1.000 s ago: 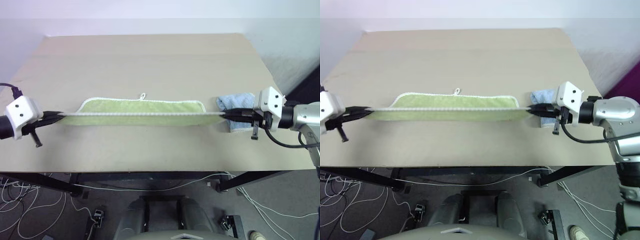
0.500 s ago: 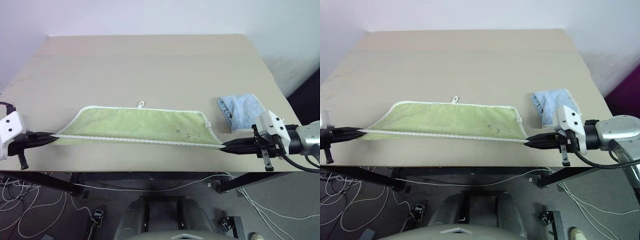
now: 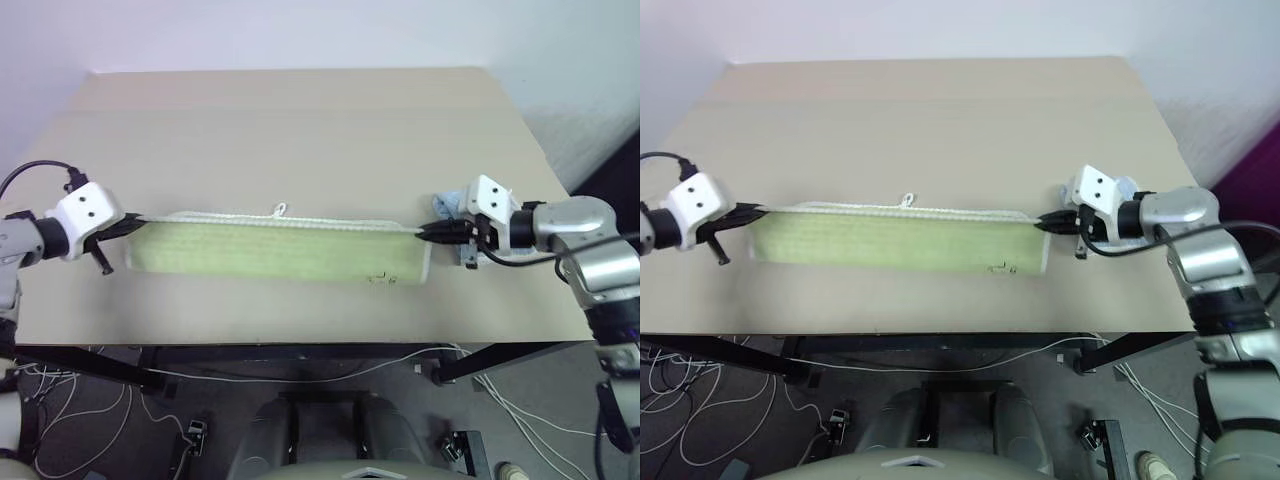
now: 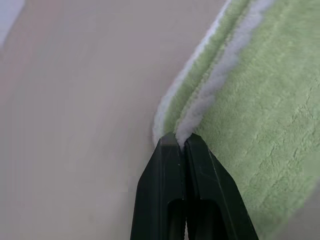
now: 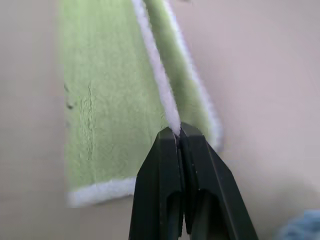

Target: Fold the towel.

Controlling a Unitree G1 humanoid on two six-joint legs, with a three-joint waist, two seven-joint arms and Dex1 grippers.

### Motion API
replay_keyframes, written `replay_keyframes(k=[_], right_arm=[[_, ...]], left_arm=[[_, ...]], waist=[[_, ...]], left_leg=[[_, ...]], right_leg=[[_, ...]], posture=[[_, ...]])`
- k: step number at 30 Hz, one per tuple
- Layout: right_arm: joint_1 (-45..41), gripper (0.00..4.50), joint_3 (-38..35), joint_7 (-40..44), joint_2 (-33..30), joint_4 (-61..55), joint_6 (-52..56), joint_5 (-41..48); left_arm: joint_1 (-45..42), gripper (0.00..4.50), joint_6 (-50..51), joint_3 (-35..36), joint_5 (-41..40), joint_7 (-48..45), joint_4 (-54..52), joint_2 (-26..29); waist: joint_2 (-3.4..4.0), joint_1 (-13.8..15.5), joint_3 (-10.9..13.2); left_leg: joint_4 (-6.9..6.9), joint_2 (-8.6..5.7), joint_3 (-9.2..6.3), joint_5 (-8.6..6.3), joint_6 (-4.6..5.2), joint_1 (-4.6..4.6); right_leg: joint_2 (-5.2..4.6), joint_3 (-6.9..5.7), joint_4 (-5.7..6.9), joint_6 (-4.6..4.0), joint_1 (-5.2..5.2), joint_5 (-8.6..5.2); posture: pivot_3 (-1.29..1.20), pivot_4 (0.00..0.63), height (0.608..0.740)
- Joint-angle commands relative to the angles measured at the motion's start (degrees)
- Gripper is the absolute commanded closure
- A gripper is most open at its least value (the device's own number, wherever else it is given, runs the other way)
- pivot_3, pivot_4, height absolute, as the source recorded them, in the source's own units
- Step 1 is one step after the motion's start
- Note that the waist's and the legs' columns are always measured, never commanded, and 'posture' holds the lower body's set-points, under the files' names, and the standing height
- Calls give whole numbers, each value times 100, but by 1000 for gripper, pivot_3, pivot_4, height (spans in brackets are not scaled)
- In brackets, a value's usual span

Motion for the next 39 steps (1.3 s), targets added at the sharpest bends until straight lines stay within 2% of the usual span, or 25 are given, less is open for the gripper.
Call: replay_keyframes(k=[1, 9, 16, 17, 20, 27, 30, 31, 36, 39], right_arm=[[-360, 4487, 85, -98, 150, 753, -558, -422], [-883, 4487, 169, -433, 580, 1897, -1282, -910], [-980, 4487, 157, -438, 684, 2236, -1487, -1020], [-968, 4497, 159, -404, 684, 2237, -1483, -1018], [-934, 3829, 134, -268, 692, 2210, -1371, -953], [-809, 1491, -68, -355, 564, 1979, -1409, -917], [-610, 471, -394, -681, 379, 1457, -1354, -844], [-471, 162, -574, -726, 293, 1091, -1189, -706], [674, 162, -1612, -1025, 66, -1329, 532, 409], [1427, 75, -2122, -1317, 103, -2525, 2129, 1332]], left_arm=[[-393, 4500, -351, -205, 448, 470, 599, -91], [-735, 4500, -785, -659, 1010, 1003, 1459, -261], [-871, 4500, -867, -597, 960, 1165, 1782, -416], [-893, 4281, -866, -579, 944, 1192, 1824, -439], [-970, 3511, -839, -497, 820, 1190, 1939, -529], [-1112, 1176, -835, -329, 699, 1485, 2030, -601], [-1109, 155, -749, 69, 249, 1413, 1934, -606], [-1098, 143, -709, 186, 193, 1567, 1898, -559], [-748, 143, -551, 614, -23, 2041, 1442, -395], [-356, 143, -440, 933, -469, 1932, 771, -534]], waist=[[0, 0, 0], [0, -5, 0], [0, -1, 0], [0, -1, 0], [0, -8, 0], [0, -3, 0], [0, 4, 0], [0, 8, 0], [-2, -4, -2], [-3, 5, -4]], left_leg=[[1, -1, 1, 0, 0, 0], [4, -4, 1, 1, 0, -1], [5, -5, 0, 1, 0, -1], [5, -5, 0, 1, 0, -1], [5, -5, 0, 1, 0, -1], [5, -5, -1, 1, 0, -1], [5, -6, -1, 1, 0, -2], [6, -6, 0, 1, 0, -3], [5, -3, -8, 1, 0, -10], [6, -1, -8, 1, 0, -5]], right_leg=[[0, 0, 1, 0, 0, 0], [2, 0, 6, 0, -1, 0], [1, 0, 7, 0, 0, 0], [1, 0, 6, 1, 1, 0], [1, 0, 7, 1, -1, 0], [1, 0, 8, 1, -1, 0], [0, 0, 8, 1, -1, 0], [-2, 0, 8, 1, -3, 0], [-8, 1, 10, 1, -7, 0], [-8, 2, 9, 1, -1, 0]], posture=[[0, 150, 740], [0, 150, 740], [0, 150, 740], [0, 150, 740], [0, 150, 740], [0, 150, 740], [0, 150, 740], [0, 150, 740], [0, 150, 740], [0, 150, 740]])
